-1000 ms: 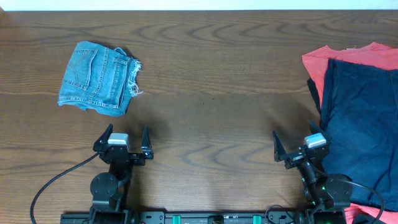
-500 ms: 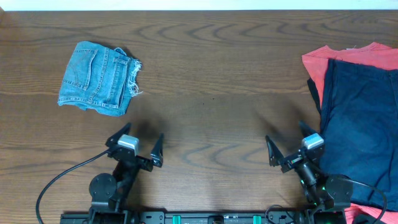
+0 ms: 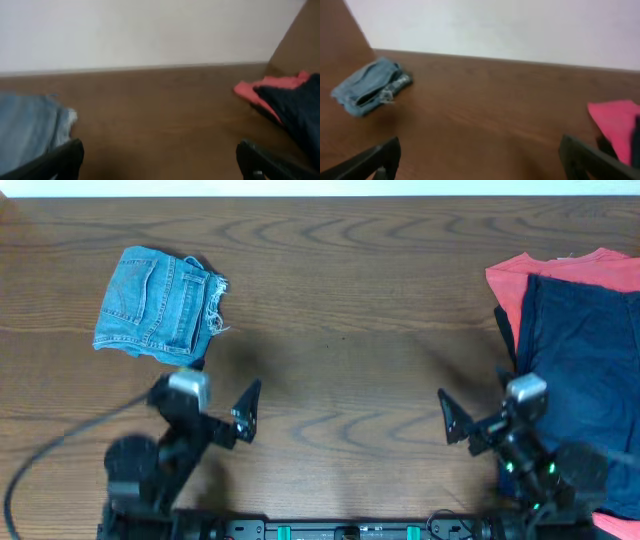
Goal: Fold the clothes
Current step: 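Reach the right gripper to the navy shorts pile and grasp the top shorts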
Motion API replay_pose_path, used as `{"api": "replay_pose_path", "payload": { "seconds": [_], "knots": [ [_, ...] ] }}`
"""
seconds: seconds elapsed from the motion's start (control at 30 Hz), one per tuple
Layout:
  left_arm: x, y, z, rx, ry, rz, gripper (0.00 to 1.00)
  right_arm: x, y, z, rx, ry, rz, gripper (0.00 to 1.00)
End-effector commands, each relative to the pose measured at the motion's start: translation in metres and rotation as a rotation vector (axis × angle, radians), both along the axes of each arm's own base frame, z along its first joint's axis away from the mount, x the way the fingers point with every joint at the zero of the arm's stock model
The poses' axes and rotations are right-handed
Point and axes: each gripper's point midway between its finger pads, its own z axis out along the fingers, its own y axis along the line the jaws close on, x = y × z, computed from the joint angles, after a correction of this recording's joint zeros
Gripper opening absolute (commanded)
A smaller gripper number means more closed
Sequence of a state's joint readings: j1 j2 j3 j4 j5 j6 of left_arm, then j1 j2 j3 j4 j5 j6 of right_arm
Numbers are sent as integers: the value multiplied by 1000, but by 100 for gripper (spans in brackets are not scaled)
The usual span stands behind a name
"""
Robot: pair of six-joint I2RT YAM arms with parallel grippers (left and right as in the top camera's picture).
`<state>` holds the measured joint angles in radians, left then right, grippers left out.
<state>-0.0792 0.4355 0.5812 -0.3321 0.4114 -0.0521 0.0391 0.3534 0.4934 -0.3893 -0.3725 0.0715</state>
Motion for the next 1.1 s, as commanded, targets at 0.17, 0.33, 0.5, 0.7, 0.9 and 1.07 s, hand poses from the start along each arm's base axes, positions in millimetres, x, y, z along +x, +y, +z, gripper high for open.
{"api": "replay_pose_path", "payload": {
  "seconds": [0.17, 0.33, 0.5, 0.7, 0.9, 1.07],
  "knots": [
    [48, -1, 19, 20, 309, 19, 98, 61, -29, -6, -102, 376, -179, 99],
    [63, -2, 7, 36, 498, 19, 98, 98, -19, -17, -154, 567, -96, 99],
    [64, -2, -23, 61, 624, 11, 98, 126, -13, -42, -137, 693, -57, 99],
    [61, -3, -37, 56, 700, 4, 98, 171, -87, -79, -93, 747, -420, 92],
    [57, -3, -40, 57, 717, 4, 98, 188, -187, -127, 69, 796, -804, 86],
    [56, -3, -41, 58, 726, 4, 98, 182, -226, -170, 128, 879, -866, 83]
  ]
}}
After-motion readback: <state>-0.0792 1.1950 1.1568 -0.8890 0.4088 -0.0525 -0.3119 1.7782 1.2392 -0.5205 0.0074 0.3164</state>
